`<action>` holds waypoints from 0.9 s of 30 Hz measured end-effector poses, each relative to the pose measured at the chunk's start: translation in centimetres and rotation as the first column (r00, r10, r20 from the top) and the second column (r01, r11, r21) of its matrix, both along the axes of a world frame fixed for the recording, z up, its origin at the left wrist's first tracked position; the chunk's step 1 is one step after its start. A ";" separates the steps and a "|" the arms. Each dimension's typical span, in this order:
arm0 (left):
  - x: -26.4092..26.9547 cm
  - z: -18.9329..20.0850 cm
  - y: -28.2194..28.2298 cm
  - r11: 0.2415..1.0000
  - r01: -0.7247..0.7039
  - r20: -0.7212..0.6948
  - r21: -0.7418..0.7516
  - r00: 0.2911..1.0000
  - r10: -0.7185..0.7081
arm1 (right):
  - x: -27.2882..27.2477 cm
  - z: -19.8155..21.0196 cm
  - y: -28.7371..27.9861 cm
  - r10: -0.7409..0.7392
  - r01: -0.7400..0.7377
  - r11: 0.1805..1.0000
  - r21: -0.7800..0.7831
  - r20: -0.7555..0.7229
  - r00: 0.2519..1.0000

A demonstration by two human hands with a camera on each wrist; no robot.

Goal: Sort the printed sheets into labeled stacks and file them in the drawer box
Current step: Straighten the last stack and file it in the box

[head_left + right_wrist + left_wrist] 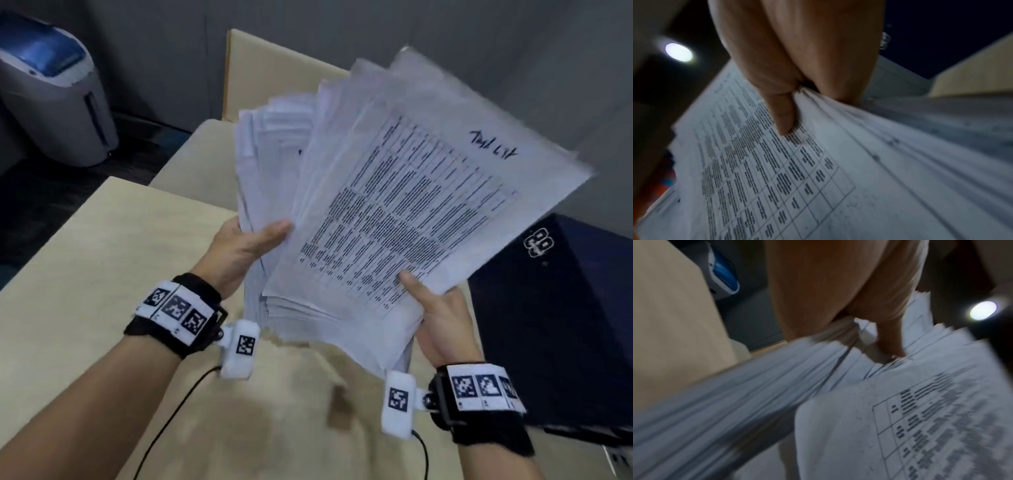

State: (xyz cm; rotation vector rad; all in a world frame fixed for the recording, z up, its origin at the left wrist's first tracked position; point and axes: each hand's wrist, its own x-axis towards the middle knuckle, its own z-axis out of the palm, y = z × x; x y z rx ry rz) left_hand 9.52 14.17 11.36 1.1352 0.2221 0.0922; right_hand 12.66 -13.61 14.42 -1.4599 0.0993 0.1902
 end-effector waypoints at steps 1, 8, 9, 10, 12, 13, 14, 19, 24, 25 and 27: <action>0.2 0.8 -0.5 0.999 0.001 0.044 -0.040 0.999 0.001 | -0.2 1.2 -0.5 0.006 -0.006 1.000 0.009 0.067 0.998; 1.2 2.2 -3.5 0.987 -0.016 0.070 0.162 0.998 0.005 | 0.5 -0.2 -3.0 -0.037 0.045 0.995 -0.084 0.094 0.995; 1.1 1.9 -4.3 0.969 0.042 0.068 0.243 0.996 -0.060 | 0.5 -1.5 -3.0 -0.045 0.054 0.986 -0.155 0.060 0.997; 1.0 1.4 -5.2 0.943 0.101 0.034 0.316 0.992 -0.117 | 0.2 -2.9 -2.9 -0.036 0.043 0.980 -0.194 0.039 0.999; 0.9 -0.6 -6.9 0.904 0.109 -0.020 0.414 0.994 -0.111 | -0.7 -5.3 -2.9 0.001 -0.003 0.981 -0.195 -0.006 1.000; 0.7 -3.1 -6.9 0.903 0.079 -0.046 0.422 0.997 -0.066 | -1.1 -6.1 -3.0 0.003 -0.012 0.980 -0.197 -0.044 0.999; 0.5 -5.1 -6.9 0.901 0.097 -0.116 0.422 0.992 -0.053 | -1.5 -6.7 -3.2 -0.009 -0.005 0.977 -0.212 -0.065 0.998; 0.7 -6.1 -6.3 0.970 -0.012 -0.230 0.242 0.971 0.069 | -0.6 -4.7 -1.4 -0.160 0.084 0.844 -0.530 -0.099 0.982; 1.5 -2.3 -7.8 0.979 0.008 -0.077 0.204 0.997 0.008 | 0.0 -2.4 -1.7 -0.263 0.118 0.665 -0.738 -0.083 0.961; 1.4 -3.1 -8.1 0.970 0.033 -0.105 0.242 0.994 -0.008 | 0.5 -4.8 -3.0 -0.244 0.042 0.708 -0.705 -0.189 0.951; 1.3 -4.4 -9.0 0.960 0.048 -0.151 0.275 0.989 -0.006 | 1.7 -8.3 -4.7 -0.134 -0.093 0.797 -0.597 -0.324 0.936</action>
